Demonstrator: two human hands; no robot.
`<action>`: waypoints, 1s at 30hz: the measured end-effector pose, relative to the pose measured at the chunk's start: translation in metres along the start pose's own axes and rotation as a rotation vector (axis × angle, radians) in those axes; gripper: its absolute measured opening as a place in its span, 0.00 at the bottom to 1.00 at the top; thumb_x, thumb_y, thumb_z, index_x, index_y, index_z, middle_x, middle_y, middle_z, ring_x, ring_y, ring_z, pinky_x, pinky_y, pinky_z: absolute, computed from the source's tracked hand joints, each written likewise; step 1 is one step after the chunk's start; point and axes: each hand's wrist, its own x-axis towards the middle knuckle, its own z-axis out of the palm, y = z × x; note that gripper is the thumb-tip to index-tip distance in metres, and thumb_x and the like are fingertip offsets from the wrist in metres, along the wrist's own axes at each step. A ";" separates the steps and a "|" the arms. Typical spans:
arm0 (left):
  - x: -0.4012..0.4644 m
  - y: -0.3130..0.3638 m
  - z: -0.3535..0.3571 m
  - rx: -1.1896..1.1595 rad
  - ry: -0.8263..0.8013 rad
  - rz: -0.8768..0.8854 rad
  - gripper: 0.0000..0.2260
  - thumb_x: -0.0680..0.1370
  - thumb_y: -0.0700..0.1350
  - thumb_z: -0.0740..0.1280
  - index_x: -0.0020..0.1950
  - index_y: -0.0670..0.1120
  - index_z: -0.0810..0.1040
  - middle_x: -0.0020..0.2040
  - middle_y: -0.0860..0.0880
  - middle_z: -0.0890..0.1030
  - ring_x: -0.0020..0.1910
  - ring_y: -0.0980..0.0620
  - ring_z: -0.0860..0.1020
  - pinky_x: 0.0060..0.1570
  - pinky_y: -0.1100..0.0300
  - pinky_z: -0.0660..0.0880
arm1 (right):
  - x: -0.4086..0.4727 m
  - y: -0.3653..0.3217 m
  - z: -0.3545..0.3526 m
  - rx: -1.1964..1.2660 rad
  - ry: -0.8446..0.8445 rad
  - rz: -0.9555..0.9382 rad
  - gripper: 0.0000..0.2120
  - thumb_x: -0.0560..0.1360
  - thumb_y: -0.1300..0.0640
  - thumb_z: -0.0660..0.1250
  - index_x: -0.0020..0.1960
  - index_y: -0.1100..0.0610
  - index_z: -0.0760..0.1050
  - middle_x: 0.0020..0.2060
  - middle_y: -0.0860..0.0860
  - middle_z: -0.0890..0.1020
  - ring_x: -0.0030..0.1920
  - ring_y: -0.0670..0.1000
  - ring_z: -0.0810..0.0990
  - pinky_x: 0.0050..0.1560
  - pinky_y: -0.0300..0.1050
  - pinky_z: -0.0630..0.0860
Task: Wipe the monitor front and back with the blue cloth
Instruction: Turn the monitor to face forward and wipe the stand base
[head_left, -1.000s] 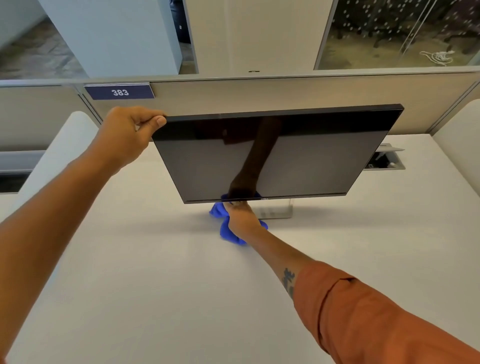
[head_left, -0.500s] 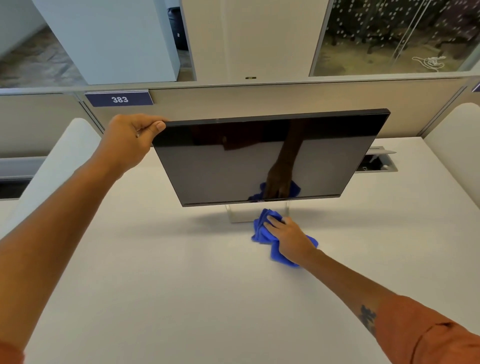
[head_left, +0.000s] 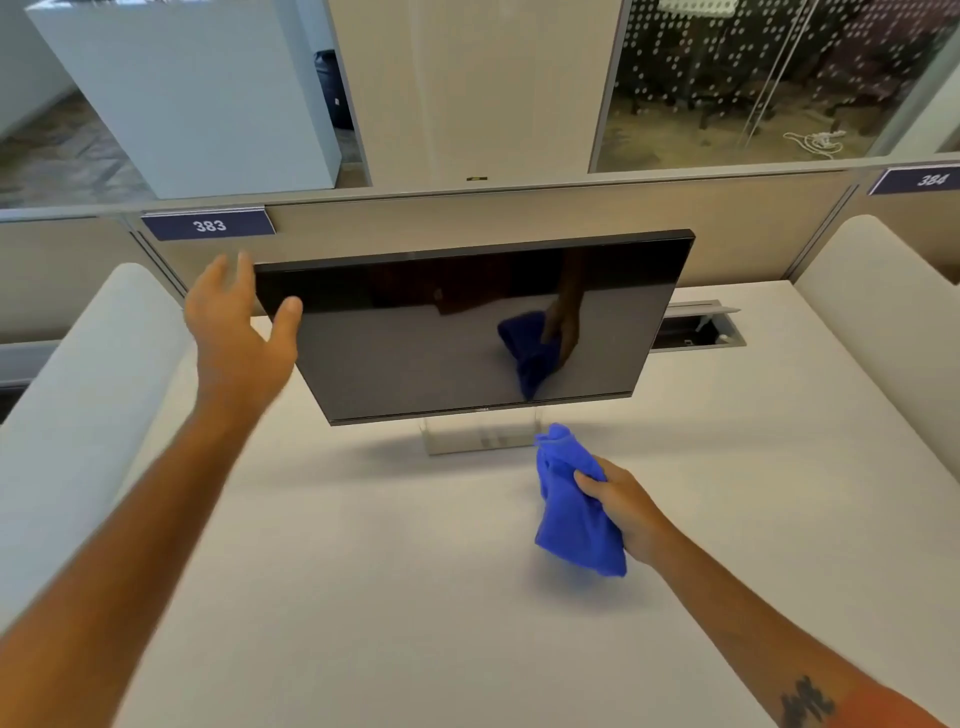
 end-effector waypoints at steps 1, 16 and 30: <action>-0.021 0.007 0.006 0.003 0.063 -0.034 0.25 0.80 0.51 0.66 0.72 0.37 0.71 0.65 0.45 0.75 0.66 0.46 0.72 0.68 0.49 0.67 | -0.005 0.002 -0.001 0.125 -0.026 0.040 0.11 0.86 0.52 0.66 0.64 0.43 0.84 0.62 0.52 0.87 0.60 0.56 0.87 0.56 0.50 0.83; -0.265 0.152 0.083 -0.906 -0.930 -0.965 0.56 0.66 0.74 0.70 0.81 0.57 0.39 0.70 0.59 0.72 0.67 0.59 0.73 0.70 0.53 0.69 | -0.063 0.022 0.018 0.673 -0.265 0.143 0.26 0.76 0.53 0.76 0.71 0.61 0.80 0.68 0.64 0.81 0.64 0.66 0.83 0.67 0.65 0.78; -0.273 0.144 0.091 -1.036 -0.966 -0.766 0.23 0.74 0.58 0.74 0.67 0.57 0.75 0.58 0.57 0.83 0.56 0.55 0.83 0.55 0.53 0.81 | -0.116 0.022 0.039 0.258 0.202 -0.091 0.26 0.78 0.53 0.78 0.66 0.42 0.66 0.60 0.54 0.87 0.58 0.56 0.88 0.57 0.57 0.86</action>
